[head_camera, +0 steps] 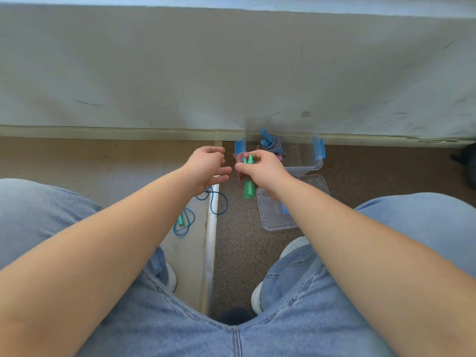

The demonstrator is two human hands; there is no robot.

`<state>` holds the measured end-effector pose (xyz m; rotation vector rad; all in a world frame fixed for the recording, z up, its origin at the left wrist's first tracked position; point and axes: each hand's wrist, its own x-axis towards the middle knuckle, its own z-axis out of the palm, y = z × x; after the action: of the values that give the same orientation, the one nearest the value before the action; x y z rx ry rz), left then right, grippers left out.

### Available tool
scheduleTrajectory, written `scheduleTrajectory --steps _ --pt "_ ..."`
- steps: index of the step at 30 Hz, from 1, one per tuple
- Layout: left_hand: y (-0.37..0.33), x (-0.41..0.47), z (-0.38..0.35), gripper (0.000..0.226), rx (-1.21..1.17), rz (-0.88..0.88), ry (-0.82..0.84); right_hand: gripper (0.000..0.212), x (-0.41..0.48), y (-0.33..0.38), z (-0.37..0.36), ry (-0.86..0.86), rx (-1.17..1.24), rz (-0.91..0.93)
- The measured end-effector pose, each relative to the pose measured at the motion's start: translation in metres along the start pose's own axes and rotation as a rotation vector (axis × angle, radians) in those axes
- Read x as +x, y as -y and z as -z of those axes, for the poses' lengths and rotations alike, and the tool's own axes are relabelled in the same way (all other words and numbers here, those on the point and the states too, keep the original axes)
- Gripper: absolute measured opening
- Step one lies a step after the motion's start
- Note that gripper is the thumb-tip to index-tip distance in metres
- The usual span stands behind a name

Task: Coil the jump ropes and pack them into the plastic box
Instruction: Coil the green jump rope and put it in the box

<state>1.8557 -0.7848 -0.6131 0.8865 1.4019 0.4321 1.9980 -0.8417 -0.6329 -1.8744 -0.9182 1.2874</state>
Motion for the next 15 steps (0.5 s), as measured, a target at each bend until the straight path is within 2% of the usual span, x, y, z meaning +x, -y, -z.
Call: scheduleTrajectory --steps 2,5,9,13,15 --pt "-0.001 0.004 -0.007 0.034 0.019 0.022 0.023 0.044 0.012 -0.004 0.002 -0.033 0.057 -0.080" --pt "-0.001 0.012 -0.015 0.034 0.029 0.031 0.031 0.031 0.029 -0.013 0.007 -0.080 0.166 -0.185" --pt "0.006 0.023 -0.020 0.032 0.044 0.054 0.038 0.024 0.048 -0.019 0.016 -0.099 0.185 -0.323" --pt "0.012 0.033 -0.019 0.032 0.030 0.077 0.018 0.023 0.066 -0.014 0.028 -0.255 0.525 -0.314" --pt "0.013 0.040 -0.019 0.032 0.023 0.073 0.005 0.034 0.071 -0.013 0.034 -0.319 0.570 -0.276"
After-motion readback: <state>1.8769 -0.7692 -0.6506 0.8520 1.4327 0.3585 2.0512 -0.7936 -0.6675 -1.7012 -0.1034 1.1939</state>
